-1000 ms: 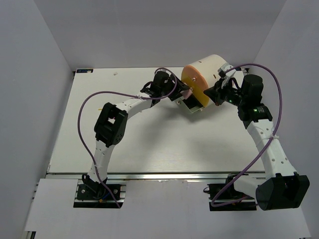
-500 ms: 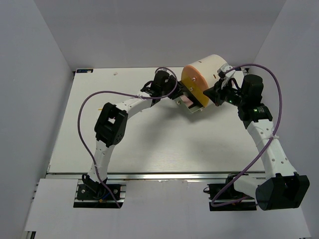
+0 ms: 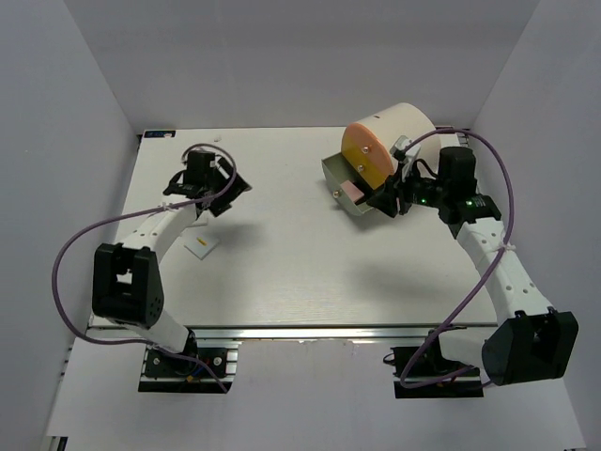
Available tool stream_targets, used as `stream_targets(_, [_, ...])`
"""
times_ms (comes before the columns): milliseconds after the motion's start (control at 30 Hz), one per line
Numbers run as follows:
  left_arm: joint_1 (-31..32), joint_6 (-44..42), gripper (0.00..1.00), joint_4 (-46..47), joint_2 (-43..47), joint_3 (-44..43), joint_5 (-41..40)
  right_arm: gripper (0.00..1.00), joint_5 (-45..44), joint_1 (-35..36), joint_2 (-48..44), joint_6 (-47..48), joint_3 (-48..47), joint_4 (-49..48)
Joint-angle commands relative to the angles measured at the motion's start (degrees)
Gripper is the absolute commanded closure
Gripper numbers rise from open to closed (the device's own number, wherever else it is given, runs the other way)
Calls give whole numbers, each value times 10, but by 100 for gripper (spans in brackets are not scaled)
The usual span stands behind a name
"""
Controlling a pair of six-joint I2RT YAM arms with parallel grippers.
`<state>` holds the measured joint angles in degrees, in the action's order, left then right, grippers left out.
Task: Organize the makeup
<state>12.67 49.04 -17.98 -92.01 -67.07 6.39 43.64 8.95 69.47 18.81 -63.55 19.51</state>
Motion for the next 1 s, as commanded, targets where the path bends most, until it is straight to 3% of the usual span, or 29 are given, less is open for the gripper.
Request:
stream_targets(0, [-9, -63, 11, -159, 64, 42, -114, 51, -16, 26, 3, 6, 14, 13])
stream_targets(133, [-23, -40, 2, -211, 90, 93, -164, 44, -62, 64, 6, 8, 33, 8])
stream_targets(233, [-40, -31, 2, -220, 90, 108, -169, 39, -94, 84, 8, 15, 38, 5])
stream_targets(467, [-67, -61, 2, -219, 72, 122, -193, 38, -119, 90, 15, 14, 40, -1])
stream_targets(633, [-91, -90, 2, -181, 38, 131, -161, 38, -122, 90, 13, 12, 40, 0])
stream_targets(967, [-115, -117, 2, -163, -36, 81, -147, 38, -129, 90, 14, 13, 33, 4])
